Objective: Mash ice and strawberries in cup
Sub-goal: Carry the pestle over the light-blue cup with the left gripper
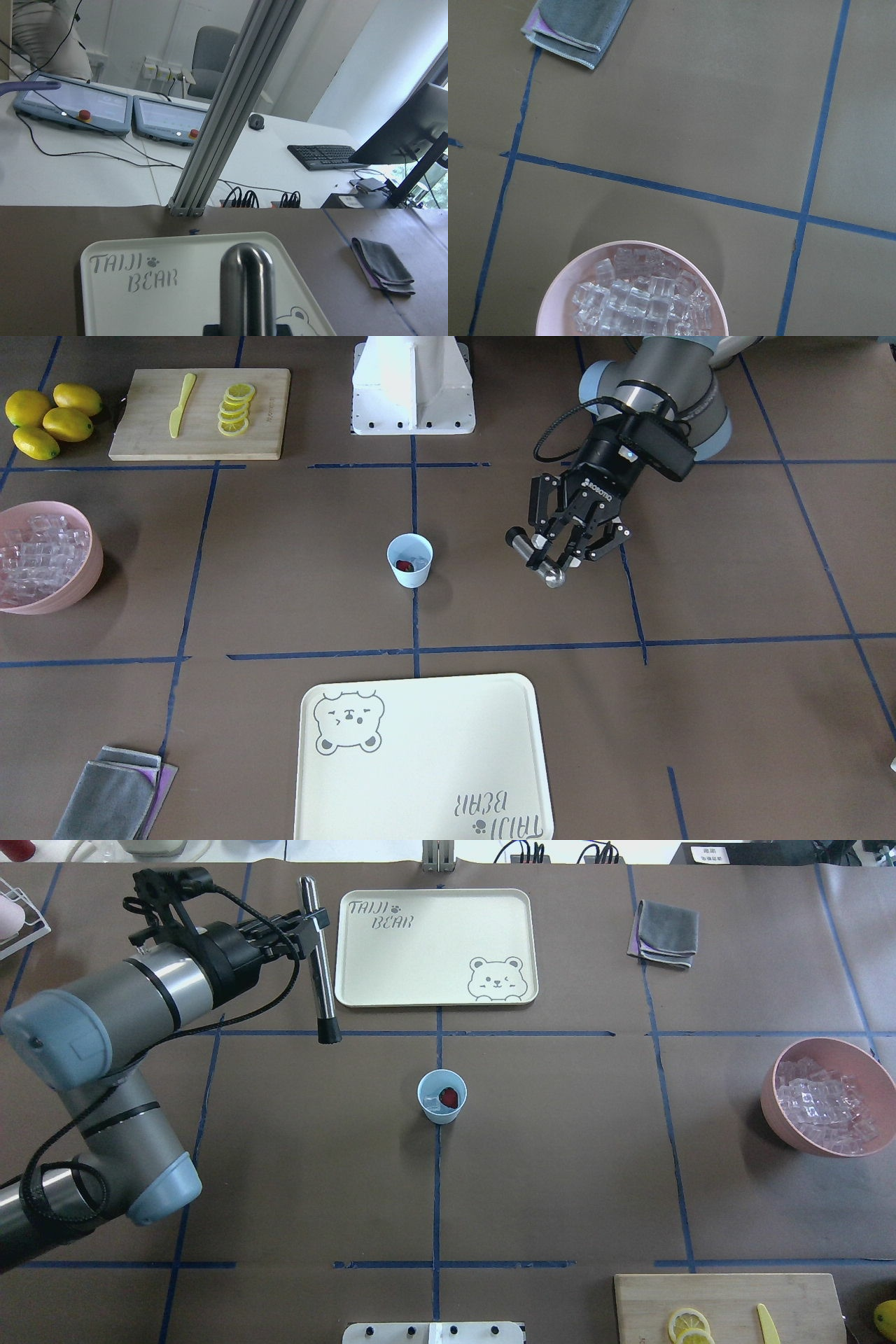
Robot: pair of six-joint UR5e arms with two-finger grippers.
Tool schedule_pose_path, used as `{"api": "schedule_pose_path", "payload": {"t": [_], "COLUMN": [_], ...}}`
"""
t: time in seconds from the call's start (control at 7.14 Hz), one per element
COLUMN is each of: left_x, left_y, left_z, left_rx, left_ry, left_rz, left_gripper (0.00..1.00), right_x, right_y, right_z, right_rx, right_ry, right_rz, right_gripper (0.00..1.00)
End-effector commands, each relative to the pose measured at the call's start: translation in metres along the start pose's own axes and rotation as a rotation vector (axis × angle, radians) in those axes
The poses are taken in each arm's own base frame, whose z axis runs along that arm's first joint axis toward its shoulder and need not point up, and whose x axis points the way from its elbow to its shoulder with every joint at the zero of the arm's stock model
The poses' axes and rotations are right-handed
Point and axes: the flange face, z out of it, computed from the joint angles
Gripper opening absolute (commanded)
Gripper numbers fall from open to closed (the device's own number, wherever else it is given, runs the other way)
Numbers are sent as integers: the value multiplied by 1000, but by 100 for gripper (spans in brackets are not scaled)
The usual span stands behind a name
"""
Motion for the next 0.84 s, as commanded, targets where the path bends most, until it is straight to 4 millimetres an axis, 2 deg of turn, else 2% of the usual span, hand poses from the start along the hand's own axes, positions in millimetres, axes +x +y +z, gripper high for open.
{"api": "schedule_pose_path", "payload": {"t": [0.0, 0.28, 0.56, 0.7], "left_x": [30, 58, 63, 77], "left_y": [54, 68, 63, 77], "left_z": [-7, -28, -40, -45], "left_rx": [118, 272, 353, 347], "left_ry": [-60, -78, -88, -69], "left_rz": [6, 15, 75, 84], "left_gripper": [0, 0, 0, 0], "right_x": [1, -1, -1, -1], "right_y": [0, -1, 0, 0], "right_z": [0, -1, -1, -1], "right_rx": [0, 4, 2, 2], "right_ry": [0, -1, -2, -4], "right_rz": [2, -4, -2, -2], "right_gripper": [100, 100, 100, 100]}}
